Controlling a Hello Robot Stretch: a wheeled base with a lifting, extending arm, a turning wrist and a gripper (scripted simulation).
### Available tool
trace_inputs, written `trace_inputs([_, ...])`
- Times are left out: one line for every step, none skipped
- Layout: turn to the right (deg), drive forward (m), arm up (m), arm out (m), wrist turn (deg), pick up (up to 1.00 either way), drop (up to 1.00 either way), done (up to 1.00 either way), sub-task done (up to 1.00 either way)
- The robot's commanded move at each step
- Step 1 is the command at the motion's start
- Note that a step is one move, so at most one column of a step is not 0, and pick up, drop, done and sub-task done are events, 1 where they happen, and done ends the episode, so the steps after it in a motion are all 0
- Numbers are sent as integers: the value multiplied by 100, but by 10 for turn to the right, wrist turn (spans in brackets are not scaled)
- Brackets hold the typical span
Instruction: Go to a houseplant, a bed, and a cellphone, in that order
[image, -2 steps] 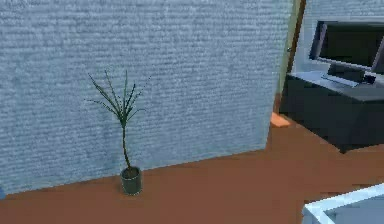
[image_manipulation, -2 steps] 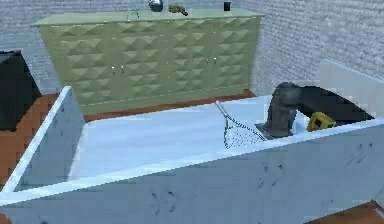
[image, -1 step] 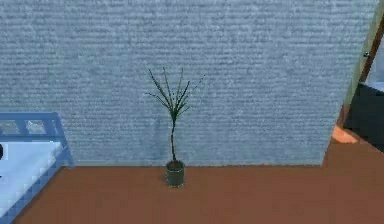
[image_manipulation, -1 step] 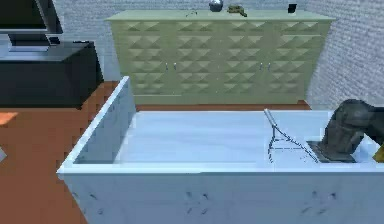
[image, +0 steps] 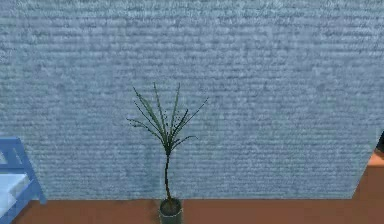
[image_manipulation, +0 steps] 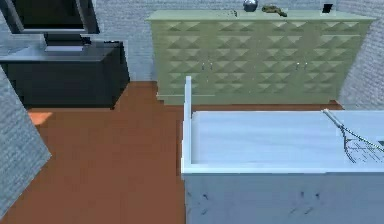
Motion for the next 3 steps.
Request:
trace_inputs([0,0,0,0,0,0,0,0,100])
trace_inputs([450,0,0,0,0,0,0,0,0])
trace_inputs([450,0,0,0,0,0,0,0,0])
